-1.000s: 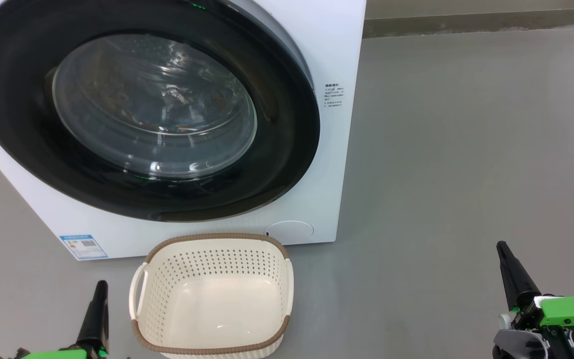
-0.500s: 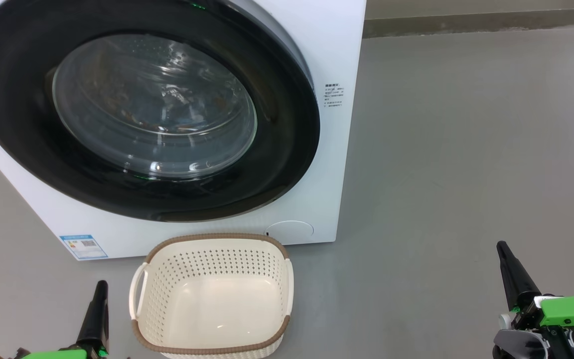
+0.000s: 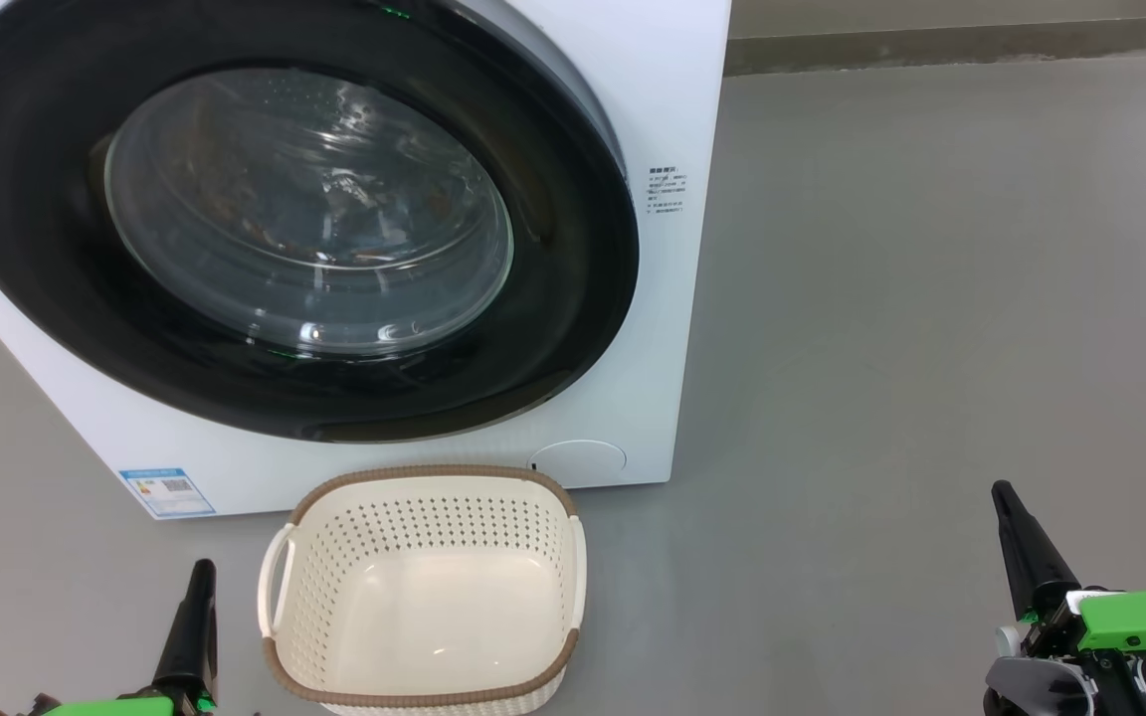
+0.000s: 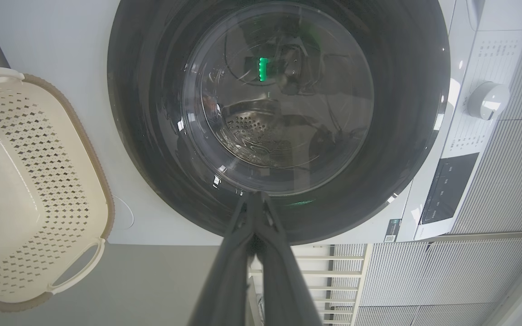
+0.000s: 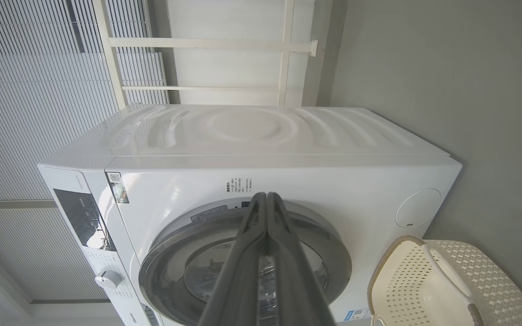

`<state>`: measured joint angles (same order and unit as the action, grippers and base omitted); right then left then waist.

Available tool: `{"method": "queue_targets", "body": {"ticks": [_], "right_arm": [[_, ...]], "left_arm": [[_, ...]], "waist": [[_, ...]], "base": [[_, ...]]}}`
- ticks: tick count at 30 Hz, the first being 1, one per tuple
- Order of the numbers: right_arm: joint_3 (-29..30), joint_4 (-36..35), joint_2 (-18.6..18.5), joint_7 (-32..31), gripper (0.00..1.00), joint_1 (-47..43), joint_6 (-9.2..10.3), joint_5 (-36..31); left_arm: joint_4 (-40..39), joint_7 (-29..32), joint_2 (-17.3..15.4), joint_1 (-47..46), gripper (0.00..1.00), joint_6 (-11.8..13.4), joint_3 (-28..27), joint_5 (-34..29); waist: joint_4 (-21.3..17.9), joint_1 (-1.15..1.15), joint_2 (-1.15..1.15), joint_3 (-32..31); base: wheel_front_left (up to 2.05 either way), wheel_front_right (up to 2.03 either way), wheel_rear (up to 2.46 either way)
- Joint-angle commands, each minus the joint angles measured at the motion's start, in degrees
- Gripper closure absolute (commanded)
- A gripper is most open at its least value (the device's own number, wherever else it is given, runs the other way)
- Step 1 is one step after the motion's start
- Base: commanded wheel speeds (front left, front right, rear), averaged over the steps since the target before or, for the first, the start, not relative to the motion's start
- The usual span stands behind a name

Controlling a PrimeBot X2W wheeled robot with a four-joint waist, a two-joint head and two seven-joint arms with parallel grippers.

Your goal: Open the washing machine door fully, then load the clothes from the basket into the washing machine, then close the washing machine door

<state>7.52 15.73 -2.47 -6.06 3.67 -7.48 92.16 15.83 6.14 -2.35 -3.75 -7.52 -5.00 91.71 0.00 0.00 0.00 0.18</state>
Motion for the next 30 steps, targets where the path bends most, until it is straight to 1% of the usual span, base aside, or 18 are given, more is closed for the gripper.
{"method": "queue_targets", "body": {"ticks": [1,30], "right_arm": [[-1.02,-1.71,-0.47,-0.41,1.0,2.51,-0.01,0.02],[-0.99,-1.7,-0.45,-0.44,1.0,2.51,-0.01,-0.01]], "left_arm": [[-1.79,0.35,-0.53,-2.44,1.0,0.03,-1.51,0.46],[-1.79,0.35,-0.53,-2.44,1.0,0.03,-1.51,0.46]], "waist": [[0.0,0.0,0.0,0.0],[0.0,0.0,0.0,0.0]], "base": [[0.0,0.0,0.0],[0.0,0.0,0.0]]}}
